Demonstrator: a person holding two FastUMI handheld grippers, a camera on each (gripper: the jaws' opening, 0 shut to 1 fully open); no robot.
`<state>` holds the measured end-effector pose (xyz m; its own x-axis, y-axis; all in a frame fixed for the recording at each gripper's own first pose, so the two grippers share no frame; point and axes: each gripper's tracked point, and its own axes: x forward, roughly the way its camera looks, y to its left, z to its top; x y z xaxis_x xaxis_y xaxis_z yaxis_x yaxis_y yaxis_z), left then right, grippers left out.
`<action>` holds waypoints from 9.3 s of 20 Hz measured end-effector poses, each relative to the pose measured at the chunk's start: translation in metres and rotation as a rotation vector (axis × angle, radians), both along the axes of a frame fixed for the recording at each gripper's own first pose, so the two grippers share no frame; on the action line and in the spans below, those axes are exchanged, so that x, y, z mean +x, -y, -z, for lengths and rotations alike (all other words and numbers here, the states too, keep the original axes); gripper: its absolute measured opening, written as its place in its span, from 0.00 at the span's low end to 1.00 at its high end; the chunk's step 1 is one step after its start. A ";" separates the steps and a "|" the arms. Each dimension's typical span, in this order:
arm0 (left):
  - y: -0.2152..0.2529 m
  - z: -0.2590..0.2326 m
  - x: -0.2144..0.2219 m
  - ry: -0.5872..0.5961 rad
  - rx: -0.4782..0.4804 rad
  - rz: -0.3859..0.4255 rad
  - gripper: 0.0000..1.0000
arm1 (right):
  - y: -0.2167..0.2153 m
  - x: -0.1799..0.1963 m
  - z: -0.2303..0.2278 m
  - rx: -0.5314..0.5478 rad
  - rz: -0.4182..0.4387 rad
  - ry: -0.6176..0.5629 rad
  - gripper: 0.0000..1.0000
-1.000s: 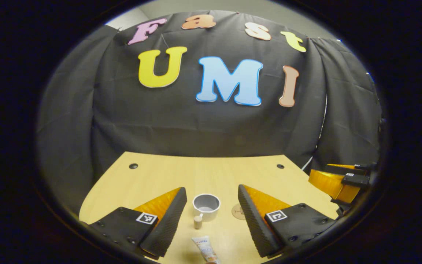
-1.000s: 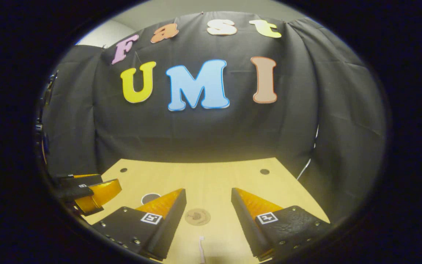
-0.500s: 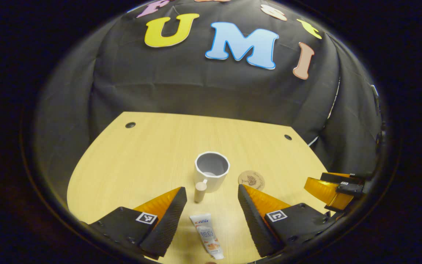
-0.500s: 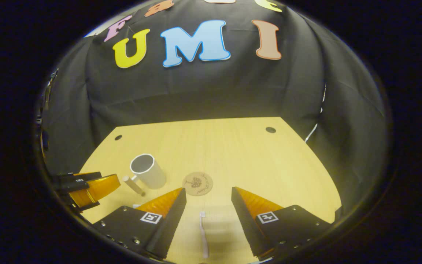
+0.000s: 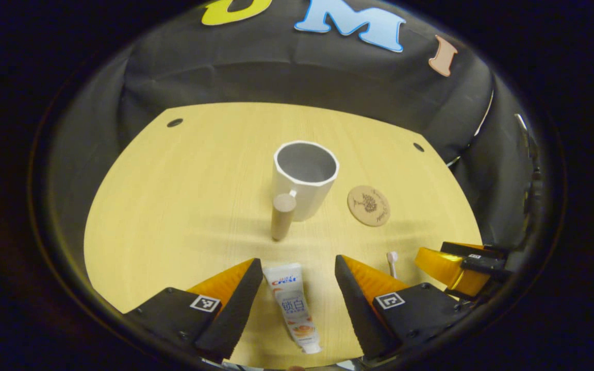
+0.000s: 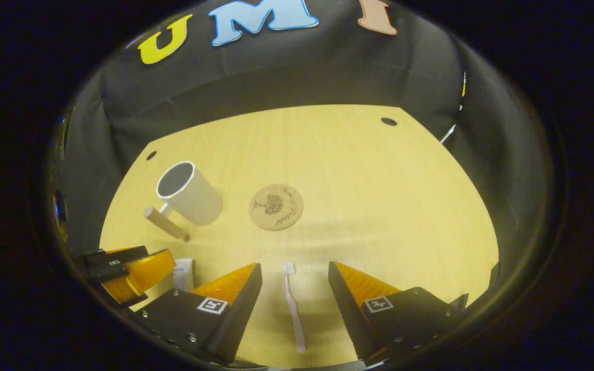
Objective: Put the toothbrush and toothpaste on the desktop into the cup, then pick up the cup and place it on the coaster on the desktop.
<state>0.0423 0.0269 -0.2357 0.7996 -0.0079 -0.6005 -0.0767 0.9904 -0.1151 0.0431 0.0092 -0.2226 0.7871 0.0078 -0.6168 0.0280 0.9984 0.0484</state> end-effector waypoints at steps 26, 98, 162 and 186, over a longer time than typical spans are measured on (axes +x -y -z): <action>-0.005 0.081 -0.009 -0.371 0.065 -0.113 0.93 | -0.003 -0.009 0.078 -0.078 -0.065 -0.533 0.84; -0.035 -0.185 0.151 0.361 0.099 -0.117 0.74 | 0.008 -0.008 0.076 -0.074 -0.038 -0.449 0.08; -0.032 -0.119 0.031 -0.017 0.045 0.137 0.71 | 0.012 -0.010 -0.032 0.244 0.004 -0.053 0.38; -0.022 -0.046 0.092 -0.339 0.099 0.080 0.33 | 0.125 -0.053 0.011 0.349 0.230 -0.144 0.38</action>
<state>0.1347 0.0488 -0.1893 0.5539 0.0090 -0.8325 -0.0159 0.9999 0.0003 -0.0102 -0.1159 -0.2337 0.6987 0.0696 -0.7120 0.2787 0.8901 0.3605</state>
